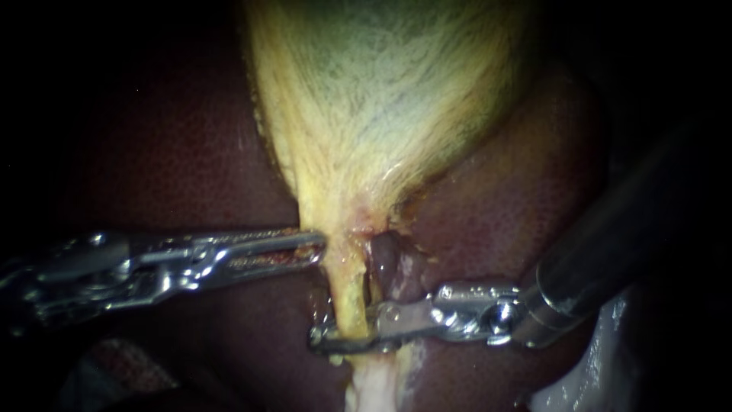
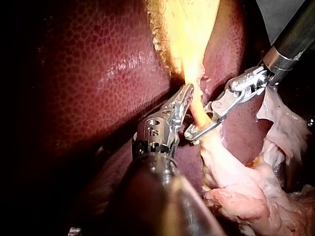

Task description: Going back second clip left tube

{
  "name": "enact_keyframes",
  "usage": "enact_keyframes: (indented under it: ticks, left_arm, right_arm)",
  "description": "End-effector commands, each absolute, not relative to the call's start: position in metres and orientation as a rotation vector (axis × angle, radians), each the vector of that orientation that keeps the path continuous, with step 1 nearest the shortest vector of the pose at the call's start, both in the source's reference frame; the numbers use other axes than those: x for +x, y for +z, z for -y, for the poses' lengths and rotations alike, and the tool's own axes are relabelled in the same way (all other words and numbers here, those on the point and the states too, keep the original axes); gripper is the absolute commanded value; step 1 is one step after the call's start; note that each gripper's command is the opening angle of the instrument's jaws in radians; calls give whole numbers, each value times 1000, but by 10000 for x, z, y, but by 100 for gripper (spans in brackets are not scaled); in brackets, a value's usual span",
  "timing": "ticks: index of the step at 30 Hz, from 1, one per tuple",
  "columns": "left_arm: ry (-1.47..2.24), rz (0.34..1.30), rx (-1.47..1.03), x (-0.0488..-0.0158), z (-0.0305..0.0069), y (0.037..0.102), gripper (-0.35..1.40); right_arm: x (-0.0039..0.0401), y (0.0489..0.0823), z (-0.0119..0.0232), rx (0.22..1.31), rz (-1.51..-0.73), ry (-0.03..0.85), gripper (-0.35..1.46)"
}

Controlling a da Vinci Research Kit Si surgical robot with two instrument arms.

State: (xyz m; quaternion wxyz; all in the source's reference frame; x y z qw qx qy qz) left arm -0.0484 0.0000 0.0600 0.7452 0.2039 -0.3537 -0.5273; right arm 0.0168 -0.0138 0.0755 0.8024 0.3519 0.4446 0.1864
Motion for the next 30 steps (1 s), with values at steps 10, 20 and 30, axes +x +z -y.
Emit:
enact_keyframes:
  ticks: [10, 20, 30]
  left_arm:
    - [-1153, 775, 447, -482, 0, 600, 0]
    - [-1152, 775, 448, -480, 1, 600, -1]
    - [-1153, 775, 448, -479, 1, 598, -1]
  right_arm:
    - [172, 755, 138, 746, -970, 388, 6]
    - [182, 756, 134, 652, -1126, 254, 53]
    - [177, 763, 128, 597, -1150, 179, 57]
